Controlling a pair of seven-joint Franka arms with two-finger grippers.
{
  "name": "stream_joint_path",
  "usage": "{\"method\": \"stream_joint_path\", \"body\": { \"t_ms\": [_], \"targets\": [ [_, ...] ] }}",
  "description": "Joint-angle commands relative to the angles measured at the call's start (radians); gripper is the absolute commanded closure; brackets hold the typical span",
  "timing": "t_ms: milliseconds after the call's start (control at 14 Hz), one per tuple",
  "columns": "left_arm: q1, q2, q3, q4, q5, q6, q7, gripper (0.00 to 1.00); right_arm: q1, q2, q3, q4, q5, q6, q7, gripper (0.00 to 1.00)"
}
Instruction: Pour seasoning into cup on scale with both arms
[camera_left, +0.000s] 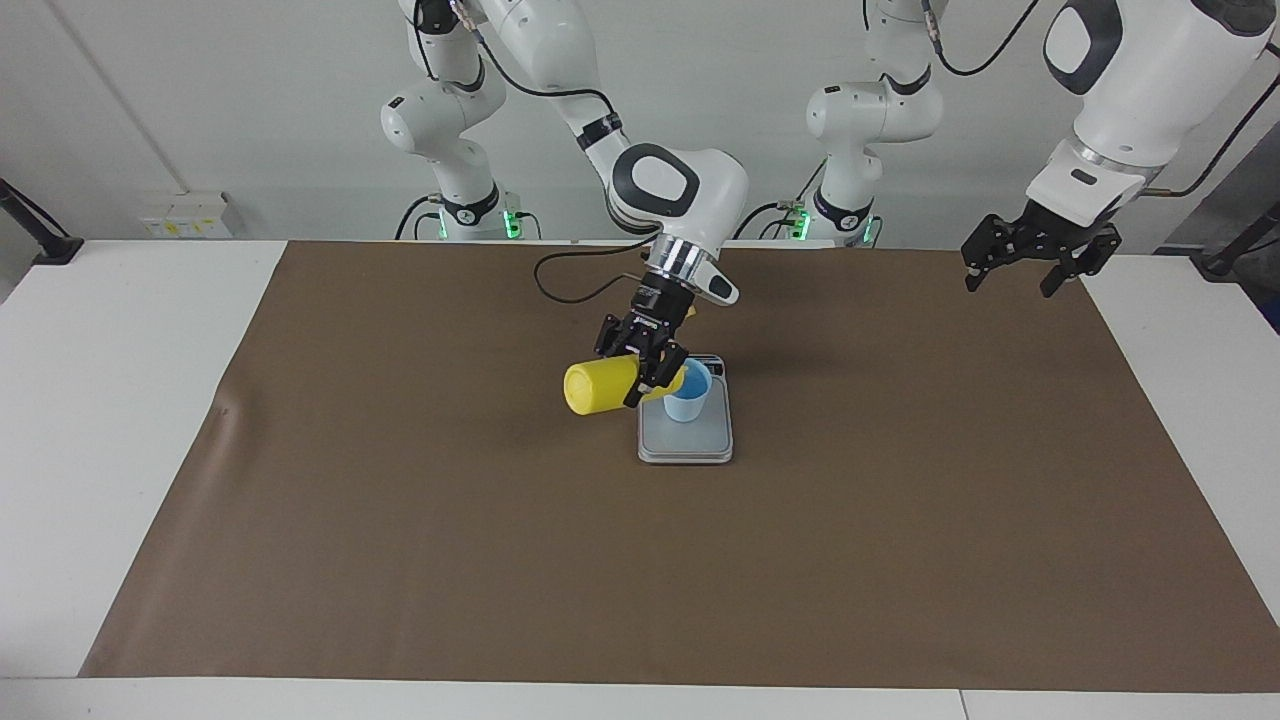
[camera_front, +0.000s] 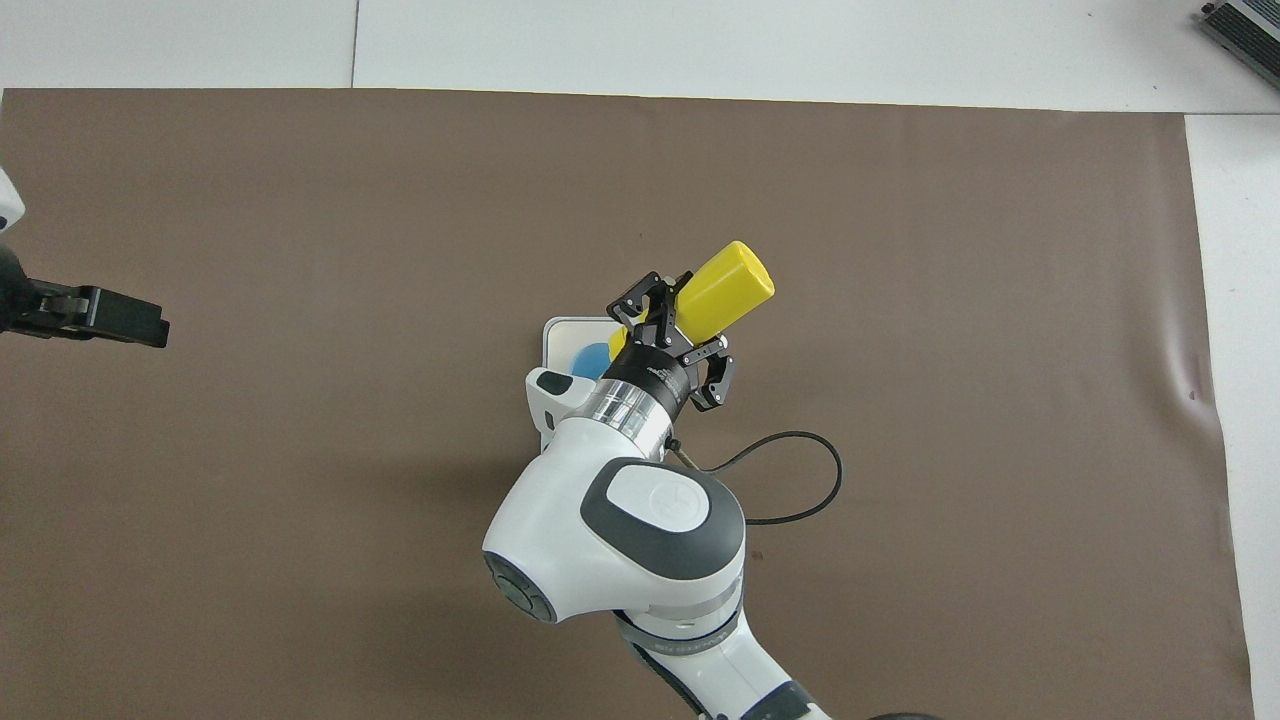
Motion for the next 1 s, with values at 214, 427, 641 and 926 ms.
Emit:
{"method": "stream_joint_path", "body": {
  "t_ms": [214,427,641,926],
  "targets": [
    [0.002,-0.014,-0.002,-0.005,0.019,-0.012,-0.012,0.00,-0.053,-0.092,0.004,-0.038,0.199,0.019,0.076,1.00],
    [0.002,-0.014,-0.003,-0.005,0.019,-0.012,-0.012,0.00,-0.104,-0.195,0.005,-0.129,0.317,0.024,0.095,1.00],
    [0.002,-0.014,-0.003,-0.005,0.019,-0.012,-0.012,0.00,-0.148,-0.232,0.004,-0.144,0.458,0.039,0.095,1.00],
    [0.002,-0.014,-0.003,-0.005,0.019,-0.012,-0.012,0.00,-0.239,-0.338,0.004,-0.224,0.628,0.088,0.079,1.00]
  ]
}}
